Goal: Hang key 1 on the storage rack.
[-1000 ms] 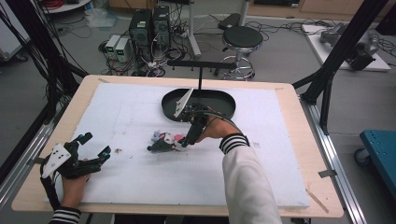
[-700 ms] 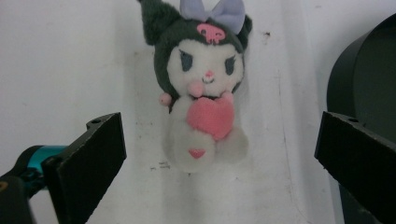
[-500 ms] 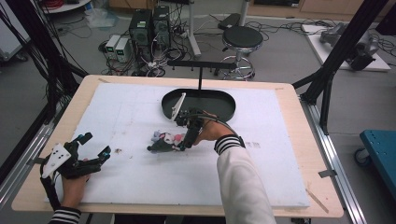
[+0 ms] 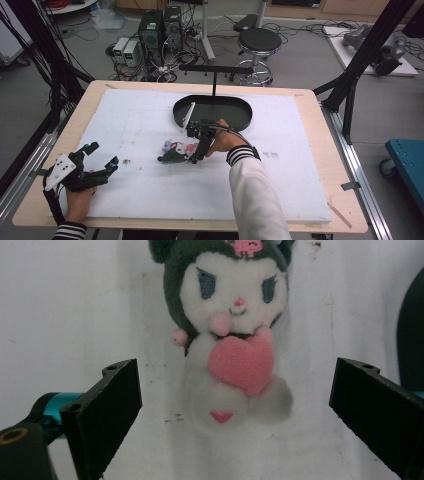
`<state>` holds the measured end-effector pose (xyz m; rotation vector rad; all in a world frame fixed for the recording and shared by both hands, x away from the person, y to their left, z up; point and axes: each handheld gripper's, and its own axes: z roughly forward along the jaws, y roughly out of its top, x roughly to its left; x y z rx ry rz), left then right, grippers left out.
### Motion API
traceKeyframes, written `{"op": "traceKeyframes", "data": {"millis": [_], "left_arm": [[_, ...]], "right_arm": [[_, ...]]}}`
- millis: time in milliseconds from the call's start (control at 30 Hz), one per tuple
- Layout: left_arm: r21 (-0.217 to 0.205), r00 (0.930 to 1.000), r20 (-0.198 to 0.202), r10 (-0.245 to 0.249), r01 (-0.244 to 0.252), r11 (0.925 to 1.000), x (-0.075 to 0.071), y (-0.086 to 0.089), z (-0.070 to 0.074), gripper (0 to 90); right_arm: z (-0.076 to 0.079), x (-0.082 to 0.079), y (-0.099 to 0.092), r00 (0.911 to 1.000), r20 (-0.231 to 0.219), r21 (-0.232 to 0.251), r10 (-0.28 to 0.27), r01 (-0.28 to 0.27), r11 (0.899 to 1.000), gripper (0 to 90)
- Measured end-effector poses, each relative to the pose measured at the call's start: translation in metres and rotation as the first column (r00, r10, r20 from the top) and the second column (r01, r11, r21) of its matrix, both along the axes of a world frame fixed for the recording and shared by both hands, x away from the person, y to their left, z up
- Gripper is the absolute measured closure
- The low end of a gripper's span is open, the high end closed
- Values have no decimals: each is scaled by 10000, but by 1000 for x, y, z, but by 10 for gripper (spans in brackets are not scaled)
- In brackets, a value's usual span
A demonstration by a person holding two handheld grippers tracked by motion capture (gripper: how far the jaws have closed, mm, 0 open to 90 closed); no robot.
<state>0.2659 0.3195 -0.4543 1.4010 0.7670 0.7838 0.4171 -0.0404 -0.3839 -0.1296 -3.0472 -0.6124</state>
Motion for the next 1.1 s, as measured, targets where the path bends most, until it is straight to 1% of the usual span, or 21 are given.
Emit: {"op": "traceKeyframes", "data": {"millis": [33,67,100,233,333,367,400,500,533,600,667,700,733,833,867,967,1100], "left_arm": [[-6,10000,0,2,-2,10000,0,0,0,107],[-6,10000,0,2,-2,10000,0,0,0,107],[-3,10000,-1,1,-1,10000,0,0,0,107],[-6,10000,-1,2,-2,10000,0,0,0,107],[-6,10000,1,6,-6,10000,0,0,0,107],[-6,10000,-4,-3,3,10000,0,0,0,107],[-7,10000,0,1,-1,10000,0,0,0,108],[7,10000,-8,3,-3,10000,0,0,0,107],[7,10000,-8,1,-1,10000,0,0,0,107],[8,10000,-9,2,-2,10000,0,0,0,107],[6,10000,-10,2,-2,10000,0,0,0,107],[12,10000,-12,-2,2,10000,0,0,0,107],[6,10000,-8,2,-2,10000,0,0,0,107],[-8,10000,-5,-3,3,10000,0,0,0,107],[-7,10000,-1,0,0,10000,0,0,0,107],[9,10000,-8,1,-1,10000,0,0,0,108],[8,10000,-13,0,0,10000,0,0,0,107]], "right_arm": [[-2,0,1,9999,-134,-67,106,-107,9999,116],[-2,0,1,9999,-134,-67,106,-107,9999,116],[-3,0,1,9998,-139,-137,161,-163,9998,139],[-5,0,4,9993,-290,-184,224,-230,9996,164],[-6,0,4,9992,-303,-242,242,-249,9994,172],[-7,1,4,9990,-354,-258,285,-294,9992,182],[-7,1,4,9985,-426,-294,354,-367,9989,213],[-7,1,5,9984,-435,-312,348,-362,9989,241],[-7,1,4,9981,-504,-291,348,-363,9989,248],[-7,2,4,9985,-490,-318,261,-277,9991,257],[-8,2,5,9982,-513,-345,299,-317,9989,273],[-8,2,5,9987,-463,-468,222,-244,9986,292],[-9,2,6,9988,-422,-506,236,-257,9984,292],[-9,3,6,9988,-426,-523,223,-245,9983,352],[-9,3,6,9988,-426,-523,223,-245,9983,352],[-10,4,6,9992,-328,-532,213,-230,9983,404],[-10,3,6,9992,-330,-607,204,-223,9979,440]]}}
